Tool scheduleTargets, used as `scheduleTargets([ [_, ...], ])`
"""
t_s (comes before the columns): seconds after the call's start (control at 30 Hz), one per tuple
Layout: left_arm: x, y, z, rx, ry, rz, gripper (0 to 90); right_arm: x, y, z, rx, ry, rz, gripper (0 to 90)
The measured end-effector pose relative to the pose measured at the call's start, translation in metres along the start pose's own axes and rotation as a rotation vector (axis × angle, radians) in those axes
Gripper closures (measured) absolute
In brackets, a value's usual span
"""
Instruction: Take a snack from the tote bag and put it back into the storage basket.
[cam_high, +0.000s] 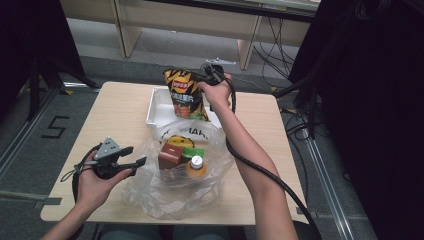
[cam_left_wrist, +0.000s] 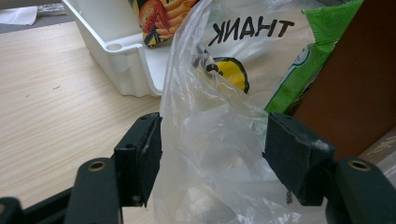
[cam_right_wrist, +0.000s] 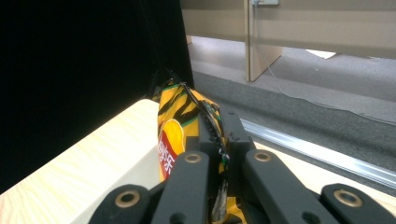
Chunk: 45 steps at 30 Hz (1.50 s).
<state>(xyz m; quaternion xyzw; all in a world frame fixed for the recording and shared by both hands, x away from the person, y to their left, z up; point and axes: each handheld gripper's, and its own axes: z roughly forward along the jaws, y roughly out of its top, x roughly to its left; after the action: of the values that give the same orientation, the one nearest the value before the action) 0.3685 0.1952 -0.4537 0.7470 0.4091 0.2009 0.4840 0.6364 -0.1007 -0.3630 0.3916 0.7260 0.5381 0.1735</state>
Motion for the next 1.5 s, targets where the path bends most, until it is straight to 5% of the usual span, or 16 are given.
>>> scheduleTargets([
  [0.2, -0.001, 0.0, 0.001, 0.002, 0.002, -0.002, 36.2, -0.001, 0.004, 0.001, 0.004, 0.007, 0.015, 89.7],
  [0.63, -0.001, -0.001, 0.0, 0.001, 0.001, 0.002, 36.2, -0.004, 0.003, 0.01, 0.002, -0.01, -0.029, 89.3],
  [0.7, 0.0, -0.001, 0.0, 0.003, 0.001, -0.001, 36.2, -0.008, 0.002, 0.009, 0.017, -0.024, -0.003, 88.8],
  [1.2, -0.001, -0.001, 0.001, 0.003, 0.004, -0.001, 36.2, -0.026, 0.006, 0.009, 0.064, -0.097, -0.071, 86.9],
  [1.33, -0.001, -0.001, 0.001, 0.005, 0.003, 0.0, 36.2, -0.029, 0.006, 0.01, 0.079, -0.11, -0.085, 83.0],
  [1.5, -0.001, -0.001, 0.001, 0.006, -0.005, 0.0, 36.2, -0.031, 0.001, 0.01, 0.101, -0.151, -0.061, 65.5],
])
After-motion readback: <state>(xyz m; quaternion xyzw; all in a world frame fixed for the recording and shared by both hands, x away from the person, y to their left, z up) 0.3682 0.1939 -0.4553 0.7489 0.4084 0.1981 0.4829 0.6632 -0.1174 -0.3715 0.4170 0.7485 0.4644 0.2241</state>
